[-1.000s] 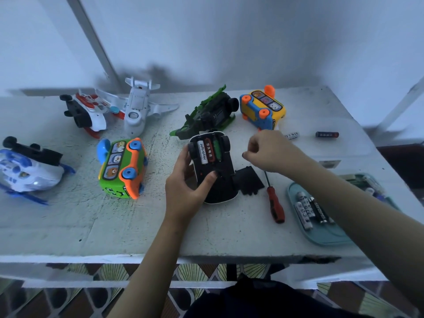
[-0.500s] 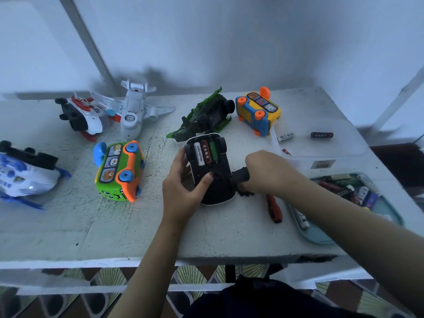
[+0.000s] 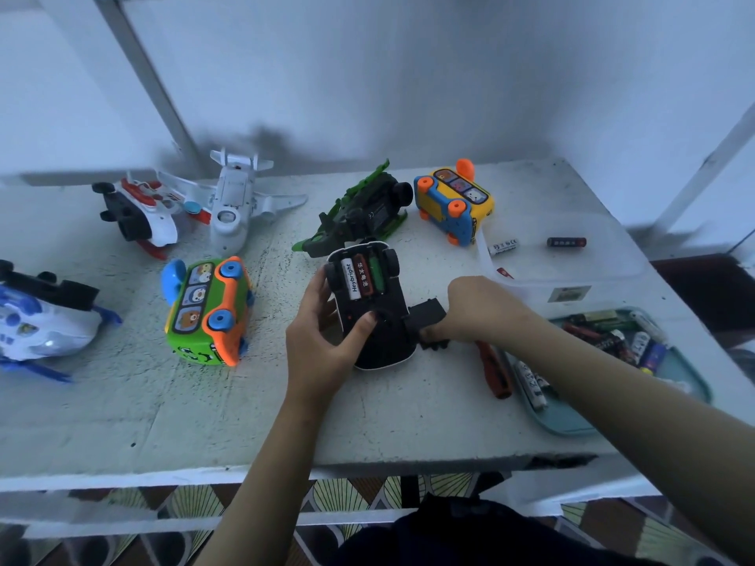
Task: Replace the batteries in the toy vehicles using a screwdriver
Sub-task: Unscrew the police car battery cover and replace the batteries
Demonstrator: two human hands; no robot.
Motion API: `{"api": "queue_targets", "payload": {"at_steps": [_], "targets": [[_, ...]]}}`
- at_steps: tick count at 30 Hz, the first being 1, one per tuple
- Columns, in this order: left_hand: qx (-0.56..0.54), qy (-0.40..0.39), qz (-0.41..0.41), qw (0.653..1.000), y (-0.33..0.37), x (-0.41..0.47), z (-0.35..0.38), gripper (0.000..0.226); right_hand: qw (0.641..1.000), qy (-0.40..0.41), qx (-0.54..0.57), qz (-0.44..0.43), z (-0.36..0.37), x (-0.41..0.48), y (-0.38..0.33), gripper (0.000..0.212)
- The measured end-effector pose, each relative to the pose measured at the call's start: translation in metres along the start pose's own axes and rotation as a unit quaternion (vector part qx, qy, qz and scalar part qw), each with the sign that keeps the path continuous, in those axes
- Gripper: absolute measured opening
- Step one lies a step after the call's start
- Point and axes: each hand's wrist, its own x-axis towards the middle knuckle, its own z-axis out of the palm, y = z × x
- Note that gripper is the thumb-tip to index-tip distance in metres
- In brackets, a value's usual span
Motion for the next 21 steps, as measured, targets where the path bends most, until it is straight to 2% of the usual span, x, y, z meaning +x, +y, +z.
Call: {"api": "queue_targets", "payload": {"at_steps": [4, 7, 8, 12, 15, 18, 19, 21], "targets": [[-0.006, 0.000, 0.000, 1.000, 0.001, 0.000, 0.000, 0.086, 0.999, -0.017, 0.029, 0.002, -0.003, 0.000, -0.001, 0.044], [-0.005, 0.003, 0.001, 1.000, 0.001, -0.001, 0.000, 0.085, 0.992, 0.007, 0.119, -0.030, -0.002, 0.001, -0.002, 0.020], [-0.006, 0.004, 0.000, 1.000, 0.002, 0.000, 0.000, 0.084, 0.985, 0.027, 0.166, -0.035, -0.001, 0.002, -0.004, 0.021], [-0.005, 0.005, -0.003, 1.000, 0.005, 0.000, 0.001, 0.081, 0.922, 0.065, 0.379, -0.033, -0.003, 0.003, -0.008, 0.017], [0.003, 0.006, -0.003, 1.000, 0.003, 0.000, 0.001, 0.084, 0.872, 0.081, 0.480, -0.046, -0.013, -0.003, -0.015, 0.035], [0.009, 0.007, -0.004, 1.000, 0.001, 0.000, 0.000, 0.086, 0.819, 0.077, 0.565, -0.066, -0.024, -0.007, -0.023, 0.021], [0.010, 0.006, -0.003, 1.000, 0.000, 0.000, 0.000, 0.086, 0.817, 0.083, 0.566, -0.074, -0.025, -0.007, -0.025, 0.016], [0.010, 0.008, -0.001, 1.000, 0.000, 0.000, 0.000, 0.088, 0.824, 0.094, 0.553, -0.083, -0.025, -0.008, -0.028, 0.020]]}}
